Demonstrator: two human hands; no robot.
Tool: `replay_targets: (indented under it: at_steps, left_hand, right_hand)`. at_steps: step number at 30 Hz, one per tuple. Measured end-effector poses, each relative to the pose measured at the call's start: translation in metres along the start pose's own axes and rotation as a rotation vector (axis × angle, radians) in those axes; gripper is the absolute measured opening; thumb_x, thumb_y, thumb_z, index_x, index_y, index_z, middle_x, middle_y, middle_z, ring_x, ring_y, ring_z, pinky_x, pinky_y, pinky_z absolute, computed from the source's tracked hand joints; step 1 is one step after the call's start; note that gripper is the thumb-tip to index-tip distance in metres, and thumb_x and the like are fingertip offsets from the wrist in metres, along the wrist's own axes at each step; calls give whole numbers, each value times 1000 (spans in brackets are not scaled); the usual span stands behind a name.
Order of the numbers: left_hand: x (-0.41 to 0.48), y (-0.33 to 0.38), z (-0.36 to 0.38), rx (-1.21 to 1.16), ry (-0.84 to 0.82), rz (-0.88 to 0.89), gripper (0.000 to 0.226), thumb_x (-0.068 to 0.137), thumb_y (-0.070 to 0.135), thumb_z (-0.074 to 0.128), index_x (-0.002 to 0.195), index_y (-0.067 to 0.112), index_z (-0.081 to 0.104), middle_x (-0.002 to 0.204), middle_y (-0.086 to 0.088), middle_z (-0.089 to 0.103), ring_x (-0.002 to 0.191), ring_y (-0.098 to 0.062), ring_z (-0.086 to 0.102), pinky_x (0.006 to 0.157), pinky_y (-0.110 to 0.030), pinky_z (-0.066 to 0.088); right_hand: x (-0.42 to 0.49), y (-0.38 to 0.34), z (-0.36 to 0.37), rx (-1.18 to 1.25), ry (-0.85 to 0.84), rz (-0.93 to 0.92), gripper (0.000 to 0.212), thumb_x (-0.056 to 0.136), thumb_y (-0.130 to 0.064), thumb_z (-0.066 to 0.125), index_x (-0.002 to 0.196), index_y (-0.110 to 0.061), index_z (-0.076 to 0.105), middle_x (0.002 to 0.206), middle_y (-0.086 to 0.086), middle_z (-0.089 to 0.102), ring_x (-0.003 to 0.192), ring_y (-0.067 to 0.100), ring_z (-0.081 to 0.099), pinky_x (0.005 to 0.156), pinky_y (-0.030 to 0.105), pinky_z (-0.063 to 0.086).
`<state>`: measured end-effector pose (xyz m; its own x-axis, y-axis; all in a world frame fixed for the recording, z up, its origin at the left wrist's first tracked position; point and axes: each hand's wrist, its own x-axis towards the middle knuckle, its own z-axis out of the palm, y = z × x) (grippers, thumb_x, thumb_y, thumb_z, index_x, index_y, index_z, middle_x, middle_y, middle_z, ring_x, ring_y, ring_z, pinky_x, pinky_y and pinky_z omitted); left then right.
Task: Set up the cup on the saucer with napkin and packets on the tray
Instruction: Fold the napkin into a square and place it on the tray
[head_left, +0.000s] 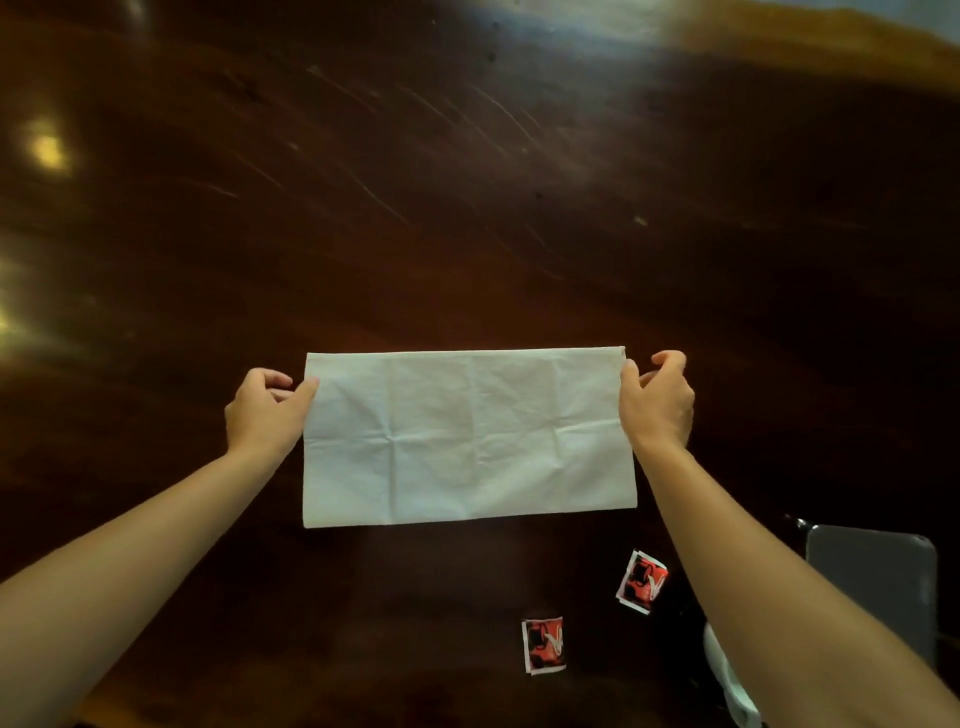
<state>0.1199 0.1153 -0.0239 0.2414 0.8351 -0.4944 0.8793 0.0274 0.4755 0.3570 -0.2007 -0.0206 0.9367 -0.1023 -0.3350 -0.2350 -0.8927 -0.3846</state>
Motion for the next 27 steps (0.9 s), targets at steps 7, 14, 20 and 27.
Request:
replay_targets:
  at_steps: [7, 14, 20, 27]
  left_hand:
    - [-56, -45, 4, 570, -88, 775, 61, 90, 35, 68, 138, 4, 46, 141, -20, 46, 132, -38, 42, 103, -52, 47]
    - [-34, -76, 40, 837, -205, 957, 76, 99, 53, 21, 157, 6, 11, 167, -18, 3, 154, -32, -4, 124, -48, 5]
    - [-21, -94, 50, 865, -155, 1015, 85, 93, 60, 25, 159, 11, 5, 168, -13, -4, 155, -31, -4, 125, -49, 5]
    - [-24, -93, 48, 862, -129, 1053, 97, 86, 69, 28, 159, 9, 7, 167, -15, -5, 154, -36, -4, 124, -54, 8]
  right_hand:
    - [-103, -4, 29, -153, -190, -490, 56, 98, -38, 52, 147, -16, 38, 145, 8, 48, 137, 29, 42, 113, 44, 38]
    - [-171, -61, 132, -398, -478, -874, 61, 105, -49, 18, 158, -27, -2, 167, 3, -11, 151, 28, -21, 122, 54, -9]
    - [-138, -27, 150, -594, -292, -973, 63, 101, -56, 14, 157, -33, -2, 167, 2, -12, 152, 28, -18, 120, 57, -8]
    - [-44, 76, 70, -651, -120, -680, 66, 98, -57, 20, 157, -33, 2, 168, 5, -1, 154, 30, -4, 122, 58, 4]
